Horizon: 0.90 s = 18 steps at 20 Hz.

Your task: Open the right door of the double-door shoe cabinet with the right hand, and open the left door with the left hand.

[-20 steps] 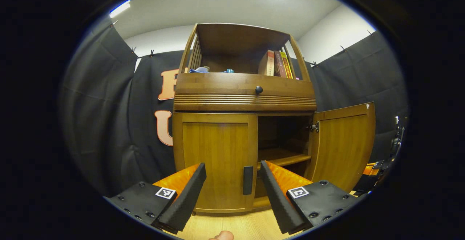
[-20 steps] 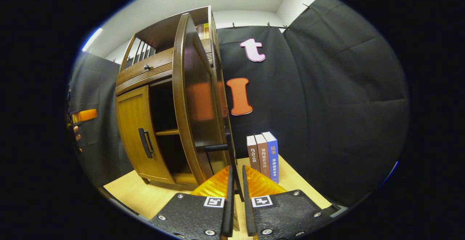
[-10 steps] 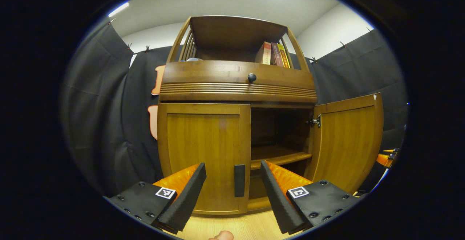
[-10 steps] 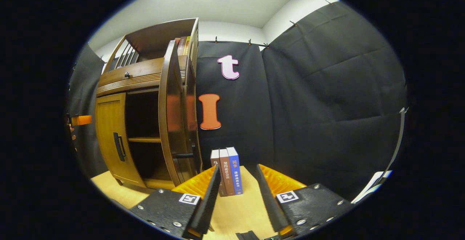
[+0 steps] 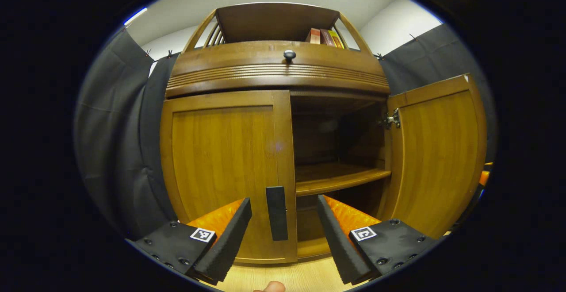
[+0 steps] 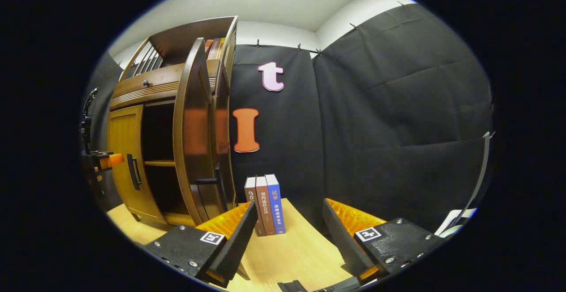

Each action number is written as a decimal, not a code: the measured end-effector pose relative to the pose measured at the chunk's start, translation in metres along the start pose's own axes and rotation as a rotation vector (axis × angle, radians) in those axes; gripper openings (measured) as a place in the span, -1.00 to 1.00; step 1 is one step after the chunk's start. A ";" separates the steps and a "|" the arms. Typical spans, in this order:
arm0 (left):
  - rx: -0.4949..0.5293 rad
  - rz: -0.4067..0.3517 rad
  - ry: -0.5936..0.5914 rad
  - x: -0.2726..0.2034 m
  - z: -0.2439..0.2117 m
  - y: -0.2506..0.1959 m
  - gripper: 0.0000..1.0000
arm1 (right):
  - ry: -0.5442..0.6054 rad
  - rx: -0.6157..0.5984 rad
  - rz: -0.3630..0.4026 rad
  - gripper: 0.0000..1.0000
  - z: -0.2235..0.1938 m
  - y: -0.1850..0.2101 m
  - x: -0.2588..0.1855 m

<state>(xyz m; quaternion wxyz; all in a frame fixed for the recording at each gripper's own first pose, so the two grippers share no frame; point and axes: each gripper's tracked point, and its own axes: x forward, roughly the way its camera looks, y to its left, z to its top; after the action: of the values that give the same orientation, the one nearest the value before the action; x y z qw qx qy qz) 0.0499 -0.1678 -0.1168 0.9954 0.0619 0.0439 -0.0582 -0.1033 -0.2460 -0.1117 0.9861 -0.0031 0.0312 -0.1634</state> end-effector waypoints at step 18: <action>-0.085 -0.016 0.096 0.079 -0.065 0.012 0.12 | 0.001 0.005 -0.025 0.84 -0.002 -0.004 -0.001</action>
<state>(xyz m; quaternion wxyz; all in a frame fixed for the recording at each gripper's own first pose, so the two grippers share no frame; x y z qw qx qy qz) 0.1240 -0.1565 -0.1871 0.9934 0.0220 0.0943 -0.0614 -0.1061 -0.2491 -0.1138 0.9839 -0.0011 0.0311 -0.1758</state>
